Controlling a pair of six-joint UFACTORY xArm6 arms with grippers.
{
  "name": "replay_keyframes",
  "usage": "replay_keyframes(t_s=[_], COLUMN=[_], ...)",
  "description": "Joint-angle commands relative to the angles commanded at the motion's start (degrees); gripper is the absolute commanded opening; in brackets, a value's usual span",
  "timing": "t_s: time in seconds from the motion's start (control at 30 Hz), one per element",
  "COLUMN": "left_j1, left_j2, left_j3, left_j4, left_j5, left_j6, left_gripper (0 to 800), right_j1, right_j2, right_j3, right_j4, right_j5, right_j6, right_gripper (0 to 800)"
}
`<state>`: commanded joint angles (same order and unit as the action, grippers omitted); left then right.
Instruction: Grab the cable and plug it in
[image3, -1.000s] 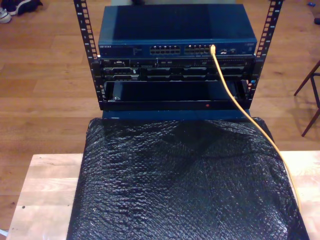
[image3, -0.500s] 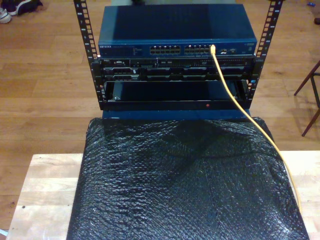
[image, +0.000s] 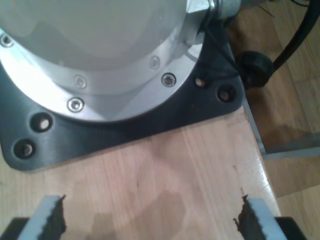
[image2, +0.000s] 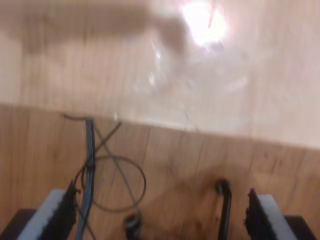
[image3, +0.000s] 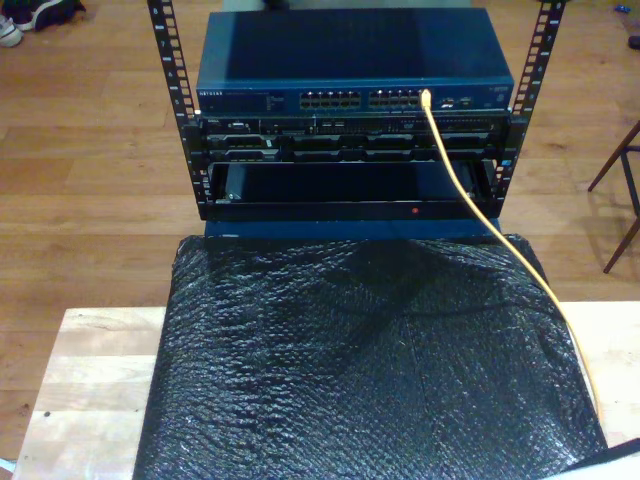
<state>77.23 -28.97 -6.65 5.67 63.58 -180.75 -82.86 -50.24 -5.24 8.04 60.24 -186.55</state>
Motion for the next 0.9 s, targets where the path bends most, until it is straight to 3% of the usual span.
replay_keyframes(t_s=[0.67,0.9], left_j1=[0.00,0.00], left_j2=[0.00,0.00], left_j3=[0.09,0.00], left_j4=[0.00,0.00], left_j5=[0.09,0.00], left_j6=[0.00,0.00], left_gripper=[800,800], right_j1=[-3.16,-4.84], right_j2=[10.11,11.96], right_j3=[3.69,5.19], right_j4=[-0.09,0.35], right_j5=[-6.68,-9.58], right_j6=[-0.88,-5.63], right_gripper=[800,800])
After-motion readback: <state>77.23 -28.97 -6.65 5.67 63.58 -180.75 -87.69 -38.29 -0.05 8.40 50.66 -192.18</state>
